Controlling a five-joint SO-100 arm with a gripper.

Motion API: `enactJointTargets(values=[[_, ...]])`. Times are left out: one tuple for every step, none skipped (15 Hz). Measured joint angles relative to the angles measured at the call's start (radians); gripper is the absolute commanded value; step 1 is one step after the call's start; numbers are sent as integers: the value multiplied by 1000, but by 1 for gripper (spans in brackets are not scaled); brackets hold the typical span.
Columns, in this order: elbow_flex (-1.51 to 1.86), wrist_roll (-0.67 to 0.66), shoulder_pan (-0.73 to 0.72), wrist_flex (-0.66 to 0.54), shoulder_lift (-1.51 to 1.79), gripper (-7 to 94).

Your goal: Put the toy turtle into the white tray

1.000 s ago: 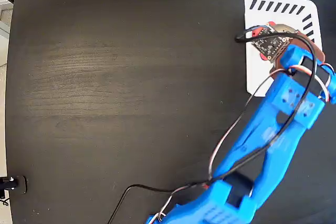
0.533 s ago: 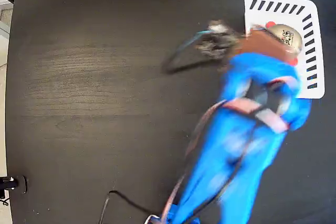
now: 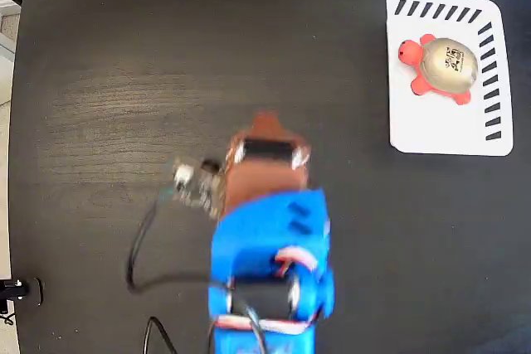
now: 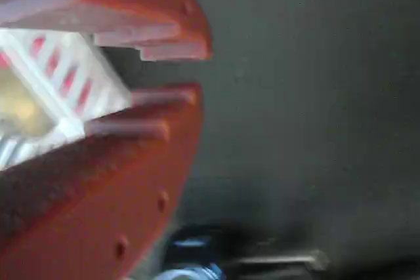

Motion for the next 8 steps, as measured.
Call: enactJointTargets(values=[[135,-23,-18,-34,106,0],[247,-29,-37,-40,216,0],[353,-26,-46,-35,322,0],[431,-14,-58,-12,411,0],[492,-6,-72,18,505,0],[535,5,-86,60,581,0],[565,12,-83,97,657,0],[584,14,-81,135,724,0]])
